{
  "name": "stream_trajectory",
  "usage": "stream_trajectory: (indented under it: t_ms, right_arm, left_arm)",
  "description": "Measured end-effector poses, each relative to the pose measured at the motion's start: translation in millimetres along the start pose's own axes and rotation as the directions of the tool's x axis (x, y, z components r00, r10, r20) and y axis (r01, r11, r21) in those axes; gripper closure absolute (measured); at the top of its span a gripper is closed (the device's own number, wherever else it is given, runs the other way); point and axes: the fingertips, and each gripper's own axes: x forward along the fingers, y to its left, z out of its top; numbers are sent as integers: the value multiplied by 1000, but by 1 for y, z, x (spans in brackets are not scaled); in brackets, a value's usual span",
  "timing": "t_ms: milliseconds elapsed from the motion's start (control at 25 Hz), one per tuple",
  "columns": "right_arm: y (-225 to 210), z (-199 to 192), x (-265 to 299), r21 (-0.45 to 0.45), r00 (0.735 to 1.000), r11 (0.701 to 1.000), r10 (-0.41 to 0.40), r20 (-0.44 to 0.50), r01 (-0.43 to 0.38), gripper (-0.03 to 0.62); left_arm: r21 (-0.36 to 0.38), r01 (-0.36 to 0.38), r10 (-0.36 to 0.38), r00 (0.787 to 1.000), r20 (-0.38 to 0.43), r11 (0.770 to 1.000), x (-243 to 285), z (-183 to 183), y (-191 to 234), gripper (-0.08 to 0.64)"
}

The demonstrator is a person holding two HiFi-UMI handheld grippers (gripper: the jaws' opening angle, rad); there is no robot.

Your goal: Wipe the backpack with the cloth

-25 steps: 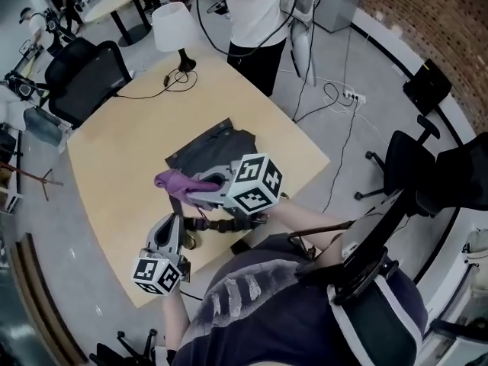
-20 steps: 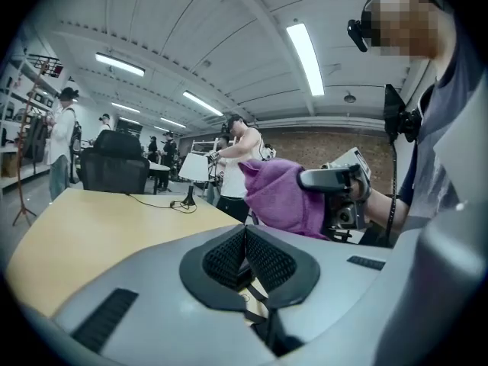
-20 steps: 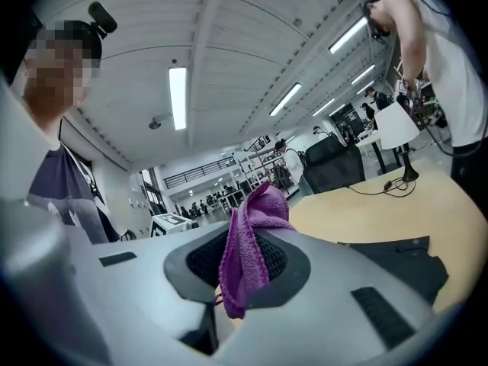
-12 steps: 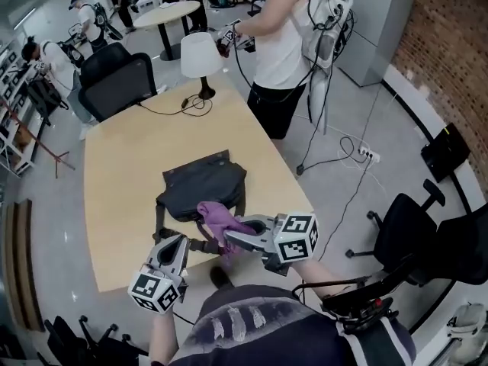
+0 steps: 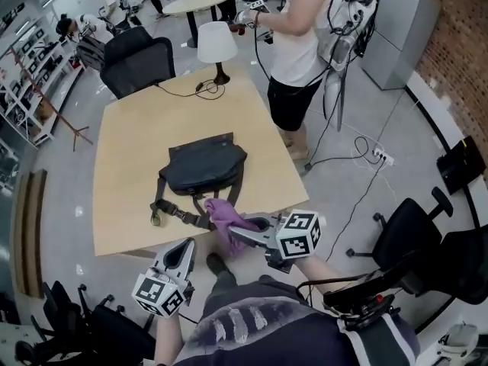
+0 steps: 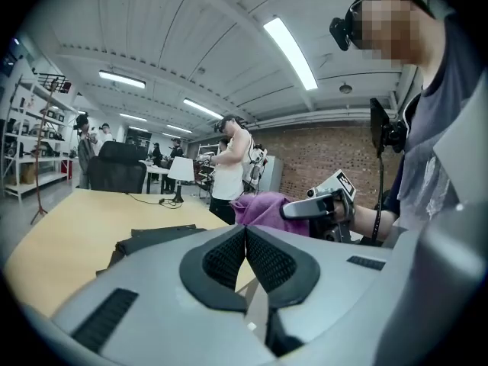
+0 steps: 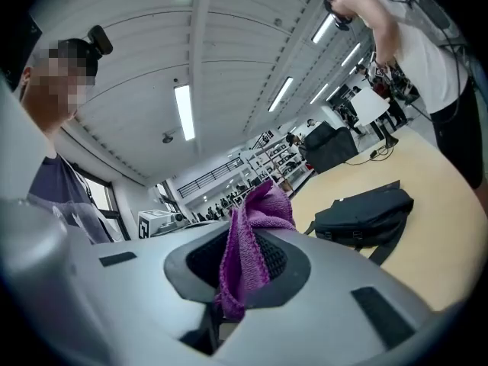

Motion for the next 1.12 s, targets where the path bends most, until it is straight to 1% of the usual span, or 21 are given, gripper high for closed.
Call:
stream_trajectory:
  t_ms: [120, 200, 280, 400, 480, 560, 680, 760, 840, 960, 1120]
  right_arm:
    - [1, -6, 3, 72, 999, 997, 33, -21, -31, 560]
    - [6, -7, 9, 99, 997, 993, 66, -26, -63, 560]
    - [15, -10, 15, 111, 995, 990, 93, -41, -88, 560]
    - [30, -20, 20, 125, 992, 987, 106, -63, -98, 560]
    - [40, -25, 24, 124, 993, 988, 102, -61, -94, 560]
    - [51, -29, 31, 112, 995, 990, 87, -50, -81, 560]
    - [66, -33, 45, 84, 999, 996, 36, -16, -35, 560]
    - [83, -35, 54, 70, 1000, 997, 15, 15, -16, 560]
    - [103, -40, 62, 54, 999, 999, 7, 34, -9, 560]
    - [130, -56, 72, 13, 999, 999, -32, 22, 31, 560]
    - [170, -85, 81, -19, 997, 997, -75, 1, 75, 560]
  left_arm:
    - [16, -82, 82, 996, 19, 996, -19, 1, -2, 549]
    - [11, -112, 112, 993, 24, 994, -29, 2, 2, 549]
    - [-6, -125, 125, 992, 12, 992, -37, -2, 3, 549]
    - [-26, -108, 108, 994, -7, 994, -46, -12, -3, 549]
    - [-34, -89, 89, 996, -1, 995, -53, -15, -8, 549]
    - [-41, -73, 74, 997, 17, 996, -64, -16, -12, 549]
    - [-28, -37, 38, 998, 45, 999, -86, -16, -19, 549]
    - [-21, -18, 19, 998, 60, 1000, -108, -18, -21, 549]
    - [-34, -19, 22, 997, 68, 999, -134, -26, -19, 549]
    - [-67, -23, 28, 997, 72, 997, -172, -45, -16, 549]
    - [-98, 7, 2, 995, 100, 995, -216, -63, -26, 549]
